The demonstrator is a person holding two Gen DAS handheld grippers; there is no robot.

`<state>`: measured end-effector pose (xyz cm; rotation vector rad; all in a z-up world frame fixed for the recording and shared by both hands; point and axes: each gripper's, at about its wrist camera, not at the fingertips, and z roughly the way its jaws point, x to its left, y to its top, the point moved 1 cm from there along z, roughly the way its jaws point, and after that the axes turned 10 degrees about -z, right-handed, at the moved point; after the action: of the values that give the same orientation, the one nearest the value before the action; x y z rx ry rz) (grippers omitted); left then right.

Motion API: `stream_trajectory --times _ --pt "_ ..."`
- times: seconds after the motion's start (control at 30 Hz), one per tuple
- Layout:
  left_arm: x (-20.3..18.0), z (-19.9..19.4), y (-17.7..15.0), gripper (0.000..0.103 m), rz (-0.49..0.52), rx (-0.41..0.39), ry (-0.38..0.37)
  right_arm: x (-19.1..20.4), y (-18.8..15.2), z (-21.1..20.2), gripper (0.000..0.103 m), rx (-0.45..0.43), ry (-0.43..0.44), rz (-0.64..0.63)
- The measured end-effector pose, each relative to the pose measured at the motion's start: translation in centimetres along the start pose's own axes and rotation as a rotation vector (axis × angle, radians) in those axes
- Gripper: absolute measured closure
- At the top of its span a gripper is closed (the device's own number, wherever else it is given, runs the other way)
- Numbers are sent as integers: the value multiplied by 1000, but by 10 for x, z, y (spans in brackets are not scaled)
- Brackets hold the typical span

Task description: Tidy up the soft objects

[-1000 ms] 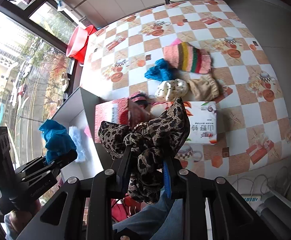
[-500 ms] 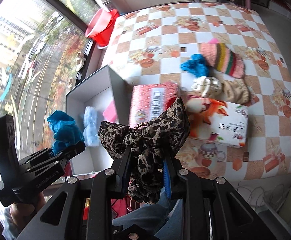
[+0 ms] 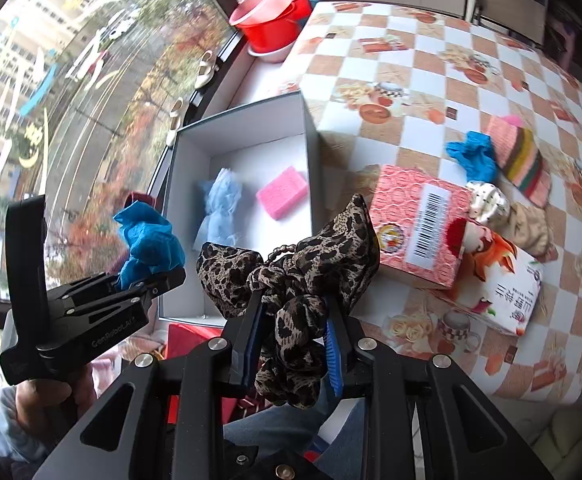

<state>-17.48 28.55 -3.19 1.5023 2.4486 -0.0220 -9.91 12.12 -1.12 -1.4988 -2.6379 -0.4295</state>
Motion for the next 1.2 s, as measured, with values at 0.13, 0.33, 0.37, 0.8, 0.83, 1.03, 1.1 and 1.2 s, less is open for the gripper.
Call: stream_trajectory --times 0.13,0.33,0.37,0.8,0.83,1.03,1.1,1.2 --pt "10 6 -1 76 -16 10 18 13 8 11 75 30 6 -55" --pt "16 12 0 76 -36 28 18 31 21 27 75 69 8 -136" --pt "16 13 0 75 -38 32 17 33 24 30 75 73 6 -148" --pt "19 34 7 75 -66 71 31 47 41 54 75 114 -33 -228" --pt "18 36 7 75 -64 73 33 48 41 56 75 117 -40 -237" --pt "14 47 10 75 -52 93 51 54 45 70 75 138 -58 -283" --pt "14 52 10 75 -49 101 58 55 48 75 75 144 -61 -293" --pt "12 59 10 75 -45 118 66 55 51 84 75 157 -64 -300"
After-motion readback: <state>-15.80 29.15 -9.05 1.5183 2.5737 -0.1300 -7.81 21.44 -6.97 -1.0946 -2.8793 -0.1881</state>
